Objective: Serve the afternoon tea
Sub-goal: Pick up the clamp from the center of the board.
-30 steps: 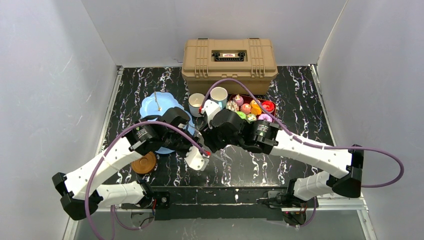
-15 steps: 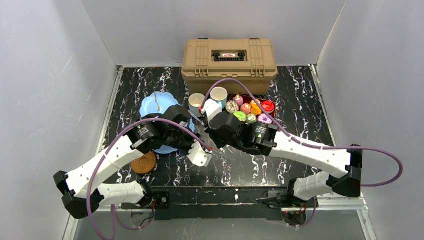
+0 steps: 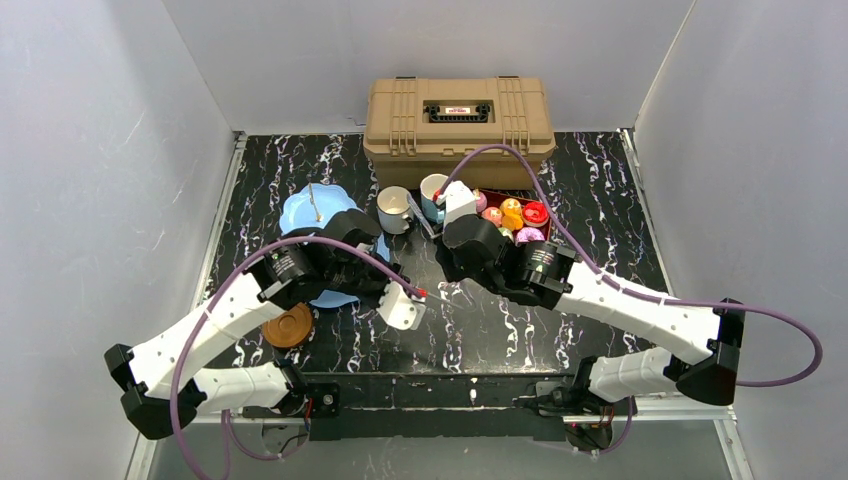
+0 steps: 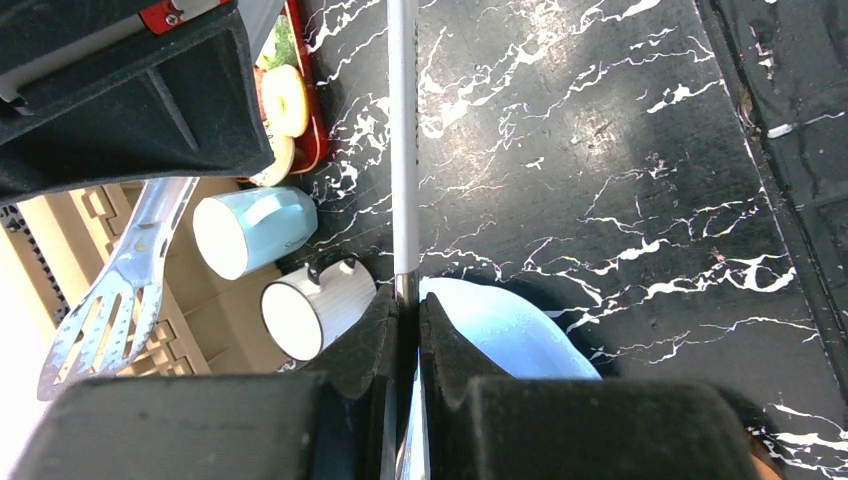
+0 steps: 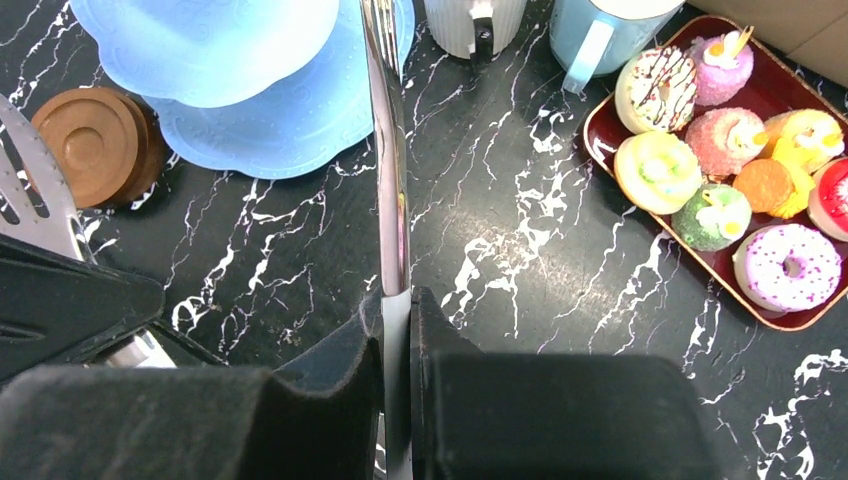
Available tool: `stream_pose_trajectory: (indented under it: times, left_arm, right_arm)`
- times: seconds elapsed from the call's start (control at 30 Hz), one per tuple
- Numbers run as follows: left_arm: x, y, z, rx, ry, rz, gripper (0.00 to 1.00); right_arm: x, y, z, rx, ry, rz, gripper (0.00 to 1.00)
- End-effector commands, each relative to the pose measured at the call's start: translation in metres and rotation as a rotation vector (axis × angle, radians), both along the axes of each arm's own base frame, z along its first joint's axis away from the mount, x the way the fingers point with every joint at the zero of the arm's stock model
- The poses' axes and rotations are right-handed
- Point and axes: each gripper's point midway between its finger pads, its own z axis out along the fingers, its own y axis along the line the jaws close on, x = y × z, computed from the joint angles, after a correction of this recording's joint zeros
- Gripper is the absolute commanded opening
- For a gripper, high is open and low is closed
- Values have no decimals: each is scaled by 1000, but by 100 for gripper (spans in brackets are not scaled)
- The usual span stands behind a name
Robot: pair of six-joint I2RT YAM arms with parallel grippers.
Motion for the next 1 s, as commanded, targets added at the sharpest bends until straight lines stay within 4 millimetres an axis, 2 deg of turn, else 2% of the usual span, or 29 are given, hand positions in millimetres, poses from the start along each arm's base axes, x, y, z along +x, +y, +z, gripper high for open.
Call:
stream_pose_trajectory:
  times: [0.0,0.4,0.5,0.6,0.67,0.73,0.83,0.97]
  left_arm:
    - [-38,23,-2,12,90,-30,0]
    - [-47,24,-1,4,90,-54,0]
    - [-48,22,-1,7,92,-62,0]
    - [-45,18,-1,5,85,-61,0]
    - [-43,17,0,6,69,-66,18]
    - [-40,16,1,8,51,-71,31]
    - [-35,15,3,17,23,-75,36]
    - [-29,15,4,36,-9,-79,37]
  right_arm:
    - [34,-55,-4,-66,-52,-274,1]
    - [35,-68,-18,-101,-25,-333,1]
    - [32,-59,-16,-73,-12,-286,1]
    - [23,-38,-14,-14,17,-170,1]
    - [18,-29,-14,-5,31,-110,1]
    - [12,-24,-17,-11,50,-62,1]
    - [5,-19,-19,-6,66,-4,1]
    - [-2,-12,-15,20,67,48,1]
